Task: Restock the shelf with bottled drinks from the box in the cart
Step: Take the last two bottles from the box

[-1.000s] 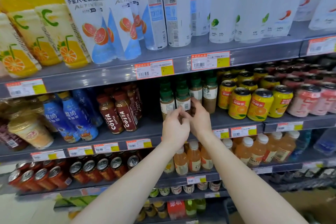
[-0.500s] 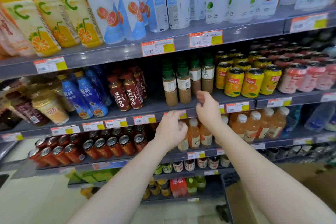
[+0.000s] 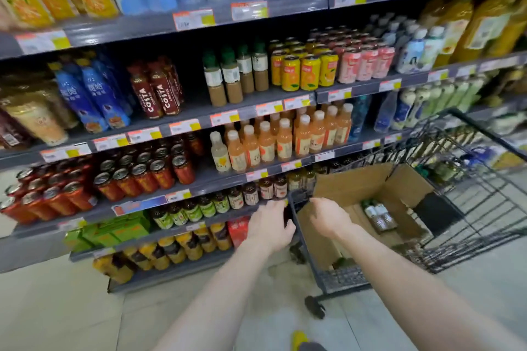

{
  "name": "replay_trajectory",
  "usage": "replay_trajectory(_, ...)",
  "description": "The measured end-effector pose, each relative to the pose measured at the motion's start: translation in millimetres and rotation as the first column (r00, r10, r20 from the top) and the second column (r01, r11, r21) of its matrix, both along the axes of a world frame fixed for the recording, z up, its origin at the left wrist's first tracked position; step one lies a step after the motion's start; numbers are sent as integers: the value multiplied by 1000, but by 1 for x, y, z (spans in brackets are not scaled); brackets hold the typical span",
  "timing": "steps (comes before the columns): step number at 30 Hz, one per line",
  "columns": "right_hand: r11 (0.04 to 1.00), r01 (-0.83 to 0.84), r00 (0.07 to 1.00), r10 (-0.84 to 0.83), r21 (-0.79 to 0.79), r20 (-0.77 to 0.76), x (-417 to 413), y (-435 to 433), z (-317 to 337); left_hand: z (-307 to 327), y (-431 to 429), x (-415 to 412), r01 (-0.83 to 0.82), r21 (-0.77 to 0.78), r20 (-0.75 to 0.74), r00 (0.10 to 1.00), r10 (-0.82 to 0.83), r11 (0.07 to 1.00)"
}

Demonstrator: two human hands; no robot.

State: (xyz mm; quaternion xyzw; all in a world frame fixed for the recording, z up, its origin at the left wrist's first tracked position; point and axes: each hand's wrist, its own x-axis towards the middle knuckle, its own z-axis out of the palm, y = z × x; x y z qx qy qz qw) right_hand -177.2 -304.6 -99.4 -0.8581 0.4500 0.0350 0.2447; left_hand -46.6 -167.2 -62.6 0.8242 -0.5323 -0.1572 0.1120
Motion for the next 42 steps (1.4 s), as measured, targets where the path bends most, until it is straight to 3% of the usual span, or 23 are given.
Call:
replay_trajectory(8, 994, 112, 986, -109, 11, -130, -123, -24, -31, -24, -34, -90, 80, 157, 27, 996, -85, 984)
replay_trajectory(16, 977, 211, 967, -205, 24, -152, -251, -107, -54, -58, -146, -194, 129, 342, 82, 983, -167, 931)
replay_trajectory(22, 996, 90, 966, -89, -6, -242, -319, -179, -62, -75, -207, -274, 155, 378, 107, 972, -209, 913)
replay_trajectory(26, 999, 39, 967, -44, -24, -250, -327, -215, -78, -88, -234, -287, 145, 413, 111, 972, -208, 899)
replay_trajectory(34, 992, -89, 936, 114, 90, -334, -297, -279, -123, -137, -300, -245, 100, 545, 129, 971, -201, 833)
replay_trajectory(42, 979, -61, 908, 136, 197, -396, -271, -347, -162, -192, -385, -225, 141, 571, -82, 990, -114, 809)
